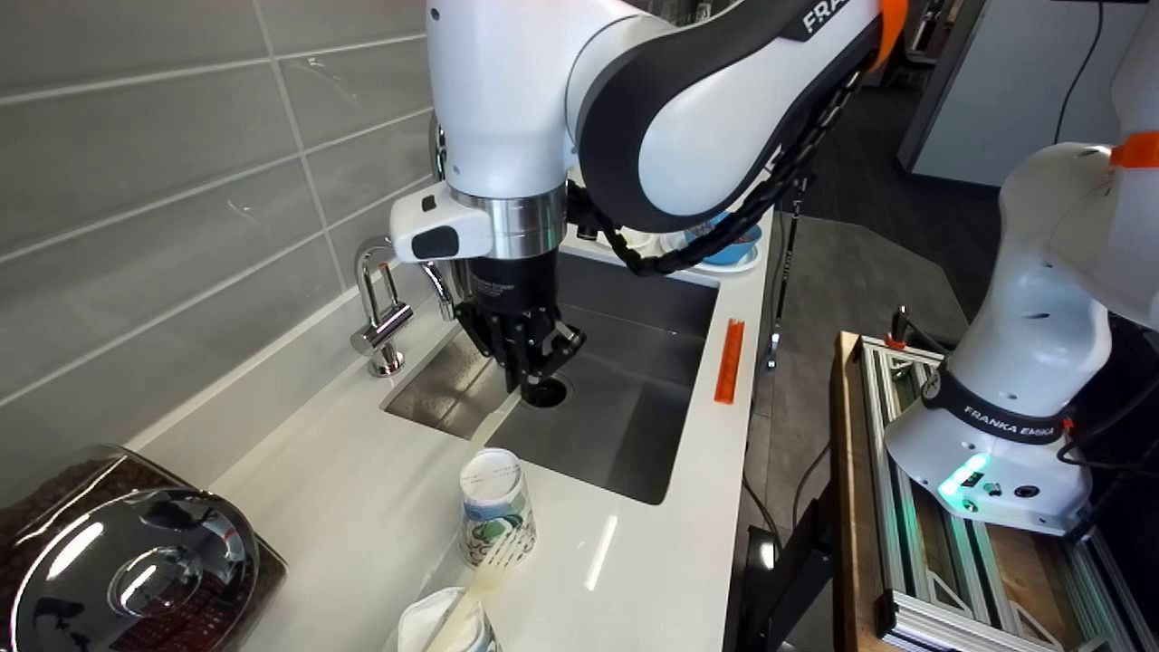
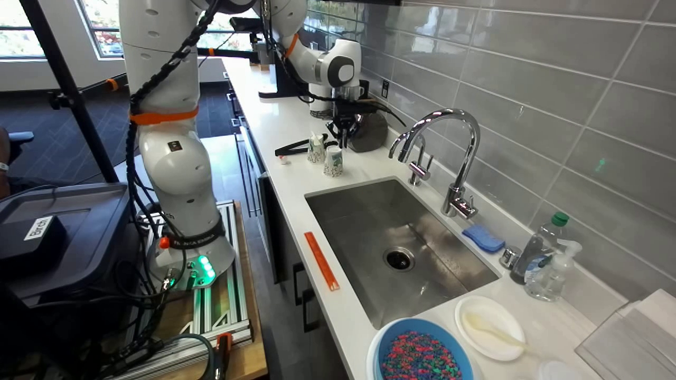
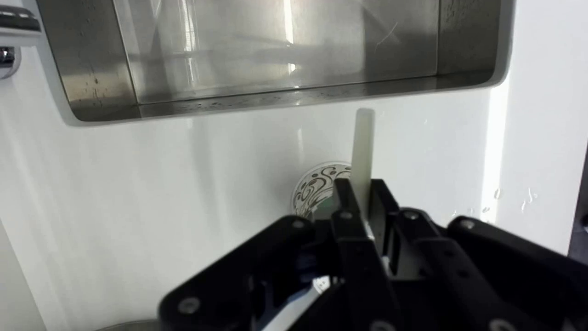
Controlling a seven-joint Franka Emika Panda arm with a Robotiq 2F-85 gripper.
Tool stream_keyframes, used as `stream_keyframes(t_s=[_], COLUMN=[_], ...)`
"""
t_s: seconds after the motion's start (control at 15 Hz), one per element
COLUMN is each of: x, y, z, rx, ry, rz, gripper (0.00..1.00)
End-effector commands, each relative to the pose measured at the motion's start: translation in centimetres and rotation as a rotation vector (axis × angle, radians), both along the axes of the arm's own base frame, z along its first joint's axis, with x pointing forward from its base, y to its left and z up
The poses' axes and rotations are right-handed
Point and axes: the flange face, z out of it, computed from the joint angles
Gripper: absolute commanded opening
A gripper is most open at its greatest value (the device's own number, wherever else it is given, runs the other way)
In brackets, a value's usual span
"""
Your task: Pick up the fork on the plate and put it on the cup
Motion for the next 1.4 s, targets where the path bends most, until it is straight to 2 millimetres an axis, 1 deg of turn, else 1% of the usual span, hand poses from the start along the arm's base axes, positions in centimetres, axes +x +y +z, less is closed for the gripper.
stream_keyframes(t_s=[0.0,0.4,0.47,1.0,1.33], x=[0.0,0.1,0.1,-1.0,-0.9], y=[0.2,0.4,0.4,2.6,3.5], z=[0.1,0.1,0.1,-1.2,-1.8], rx=[0.001,0.001,0.001,0.008,0.033], ry=[-0.001,-0.002,-0.002,0.004,-0.015], rz=[0.001,0.003,0.003,0.058,0.066], gripper=[0.13,0.13,0.03,0.03,0.03])
